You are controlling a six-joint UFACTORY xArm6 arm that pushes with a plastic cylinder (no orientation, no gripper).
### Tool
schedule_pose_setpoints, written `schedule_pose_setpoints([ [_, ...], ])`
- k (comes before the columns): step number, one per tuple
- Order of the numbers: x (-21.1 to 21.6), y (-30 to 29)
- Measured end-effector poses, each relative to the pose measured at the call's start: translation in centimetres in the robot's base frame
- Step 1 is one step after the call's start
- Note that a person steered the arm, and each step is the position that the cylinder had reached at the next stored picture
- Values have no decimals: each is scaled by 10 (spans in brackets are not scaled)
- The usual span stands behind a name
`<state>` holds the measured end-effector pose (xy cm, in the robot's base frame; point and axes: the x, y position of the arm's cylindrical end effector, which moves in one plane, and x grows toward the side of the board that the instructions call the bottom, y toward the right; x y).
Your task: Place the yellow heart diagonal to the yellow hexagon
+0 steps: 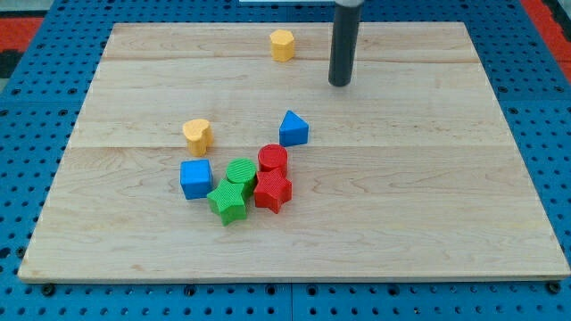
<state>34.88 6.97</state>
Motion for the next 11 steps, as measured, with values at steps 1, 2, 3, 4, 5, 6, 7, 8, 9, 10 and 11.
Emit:
schedule_pose_setpoints([
  [1, 27, -96],
  [2, 73, -109],
  [3, 96, -137],
  [4, 93, -208],
  [5, 90, -241],
  [6, 89, -288],
  [7, 52, -270],
  [8, 44, -192],
  [9, 45, -143],
  [10, 90, -148],
  [11, 57, -124],
])
